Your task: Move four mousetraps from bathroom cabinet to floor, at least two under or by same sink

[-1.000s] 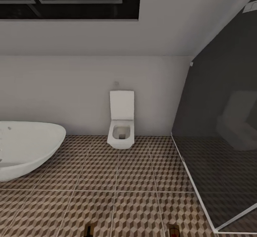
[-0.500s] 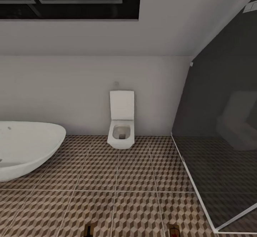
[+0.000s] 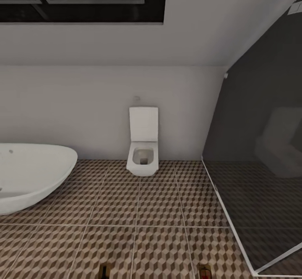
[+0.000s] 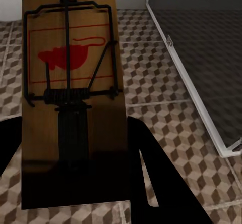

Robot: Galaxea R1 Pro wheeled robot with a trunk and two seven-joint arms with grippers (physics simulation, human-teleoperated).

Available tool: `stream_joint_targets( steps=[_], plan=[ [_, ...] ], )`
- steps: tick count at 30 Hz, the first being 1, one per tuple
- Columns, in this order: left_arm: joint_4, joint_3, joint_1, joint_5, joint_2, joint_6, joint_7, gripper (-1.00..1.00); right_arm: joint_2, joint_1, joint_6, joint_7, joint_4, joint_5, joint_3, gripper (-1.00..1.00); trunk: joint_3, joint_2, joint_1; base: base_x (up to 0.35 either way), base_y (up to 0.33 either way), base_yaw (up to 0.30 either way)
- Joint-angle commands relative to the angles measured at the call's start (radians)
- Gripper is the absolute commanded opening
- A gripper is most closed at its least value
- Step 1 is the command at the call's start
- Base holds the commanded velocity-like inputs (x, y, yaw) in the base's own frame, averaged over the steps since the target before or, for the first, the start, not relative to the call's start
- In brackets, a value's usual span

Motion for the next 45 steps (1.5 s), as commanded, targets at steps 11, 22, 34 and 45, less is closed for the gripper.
stream_joint_targets(
  steps=[11,22,34,45],
  plan=[
    [0.004,-0.009,-0.002,0.005,-0.001,-0.005,0.001,-1.00,0.001,-0.001,-0.004,0.003,0.001,-0.012,0.009,-1.00,-0.002,-0.002,0.001,0.238,0.119,0.000],
    [-0.014,-0.001,-0.002,0.005,0.001,0.106,0.008,-1.00,0.003,-0.001,0.184,0.005,-0.041,-0.012,0.006,-1.00,-0.002,-0.002,0.001,0.057,0.008,0.000],
    [-0.707,0.017,-0.004,0.003,0.057,0.885,0.006,-1.00,-0.001,-0.003,0.753,-0.047,-0.599,-0.008,0.006,-1.00,-0.002,-0.002,0.001,0.000,0.000,0.000],
    [-0.881,0.184,-0.211,-0.005,0.072,1.338,0.006,-1.00,-0.018,-0.004,1.207,-0.146,-1.188,-0.008,0.000,-1.00,-0.002,-0.002,0.001,0.000,0.000,0.000]
  ],
)
